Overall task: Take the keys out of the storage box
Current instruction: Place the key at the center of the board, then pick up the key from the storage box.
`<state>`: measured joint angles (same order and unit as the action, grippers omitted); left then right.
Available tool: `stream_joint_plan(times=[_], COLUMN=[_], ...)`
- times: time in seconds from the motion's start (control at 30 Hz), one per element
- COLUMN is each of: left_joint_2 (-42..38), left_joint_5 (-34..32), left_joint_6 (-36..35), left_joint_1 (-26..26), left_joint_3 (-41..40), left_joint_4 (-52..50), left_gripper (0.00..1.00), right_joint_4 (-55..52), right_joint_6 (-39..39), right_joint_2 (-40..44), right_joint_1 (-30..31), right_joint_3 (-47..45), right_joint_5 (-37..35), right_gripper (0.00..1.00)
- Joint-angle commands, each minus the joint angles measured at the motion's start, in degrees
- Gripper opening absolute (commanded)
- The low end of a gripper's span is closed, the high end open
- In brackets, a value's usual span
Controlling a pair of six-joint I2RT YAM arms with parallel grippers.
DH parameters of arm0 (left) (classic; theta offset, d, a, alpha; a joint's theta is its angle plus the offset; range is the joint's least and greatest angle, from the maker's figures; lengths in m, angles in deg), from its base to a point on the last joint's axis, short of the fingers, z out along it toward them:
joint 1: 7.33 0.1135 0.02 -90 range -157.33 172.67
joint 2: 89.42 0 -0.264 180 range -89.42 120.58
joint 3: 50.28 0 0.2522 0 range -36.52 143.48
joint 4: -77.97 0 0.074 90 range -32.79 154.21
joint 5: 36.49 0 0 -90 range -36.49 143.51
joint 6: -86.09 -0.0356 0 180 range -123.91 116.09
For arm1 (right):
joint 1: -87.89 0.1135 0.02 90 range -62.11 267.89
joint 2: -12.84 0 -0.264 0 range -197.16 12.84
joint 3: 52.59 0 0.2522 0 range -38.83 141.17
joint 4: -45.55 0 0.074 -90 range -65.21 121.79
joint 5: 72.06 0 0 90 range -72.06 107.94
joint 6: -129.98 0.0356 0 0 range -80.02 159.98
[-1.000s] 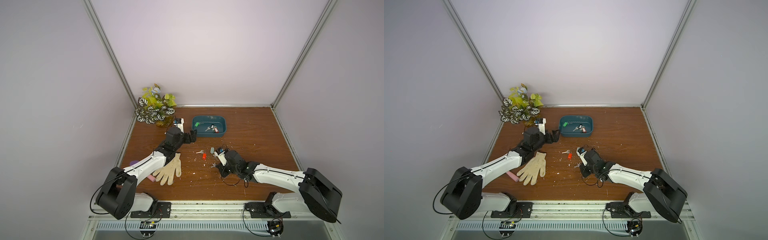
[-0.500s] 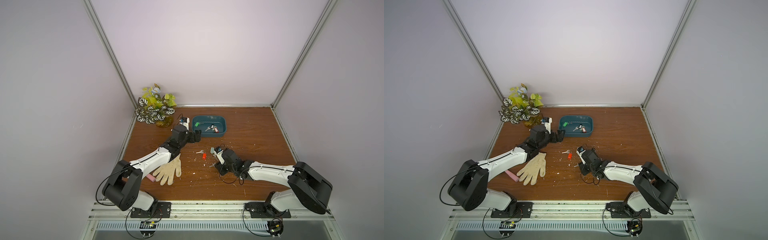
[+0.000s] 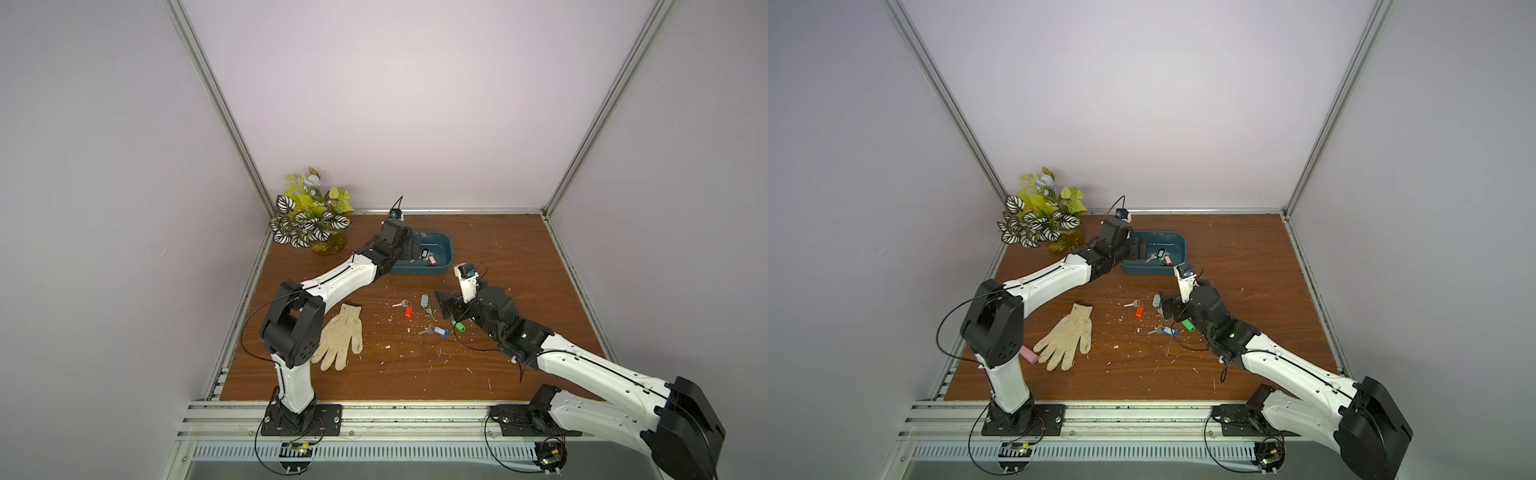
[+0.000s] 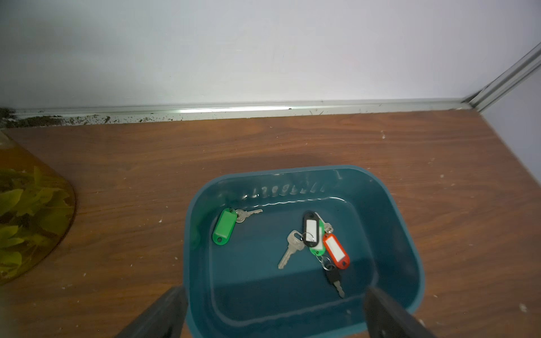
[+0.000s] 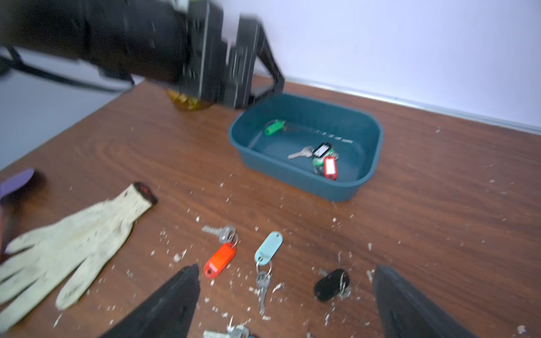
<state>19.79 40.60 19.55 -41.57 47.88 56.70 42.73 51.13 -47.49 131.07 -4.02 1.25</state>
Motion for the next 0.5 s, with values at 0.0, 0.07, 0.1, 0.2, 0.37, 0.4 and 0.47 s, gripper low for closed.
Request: stream_joint_plan(times=[0.0, 0.07, 0.1, 0.2, 0.37, 0.4, 0.47], left_joint_2=[5.8, 9.7, 11.7, 16.9, 23.1, 23.9, 25.2], left_joint_5=[-7.4, -9.0, -9.9, -10.9, -10.2, -9.5, -8.4], left_joint_6=[-1.1, -0.9, -0.5, -0.8, -0.7, -0.5, 0.0], left_joint_1=[-1.6, -1.7, -1.7, -1.7, -0.6, -0.1, 0.8], left_joint_3=[7.8, 12.6, 15.1, 21.3, 28.2, 29.0, 30.2], left_joint_4=[-11.2, -14.1, -15.6, -18.3, -20.9, -20.9, -21.0], left_gripper=[0.95, 0.93, 0.91, 0.89, 0.83, 0.80, 0.76], right_joint_4=[4.9, 5.2, 5.4, 6.5, 8.5, 8.9, 9.3], right_joint_6=[-1.0, -1.3, -1.7, -2.1, -1.5, -1.3, -1.1], right_joint_2=[-2.0, -3.5, -4.1, -5.3, -6.5, -6.8, -7.6], right_joint_1=[-3.6, -5.0, -5.7, -7.7, -10.6, -11.1, -11.8], right_joint_3=[-0.3, 0.1, 0.1, -0.4, -1.5, -1.7, -1.7], right_joint_5=[1.7, 3.0, 3.6, 5.4, 8.4, 9.2, 10.0], right_gripper=[0.99, 0.99, 0.99, 0.99, 0.99, 0.99, 0.99])
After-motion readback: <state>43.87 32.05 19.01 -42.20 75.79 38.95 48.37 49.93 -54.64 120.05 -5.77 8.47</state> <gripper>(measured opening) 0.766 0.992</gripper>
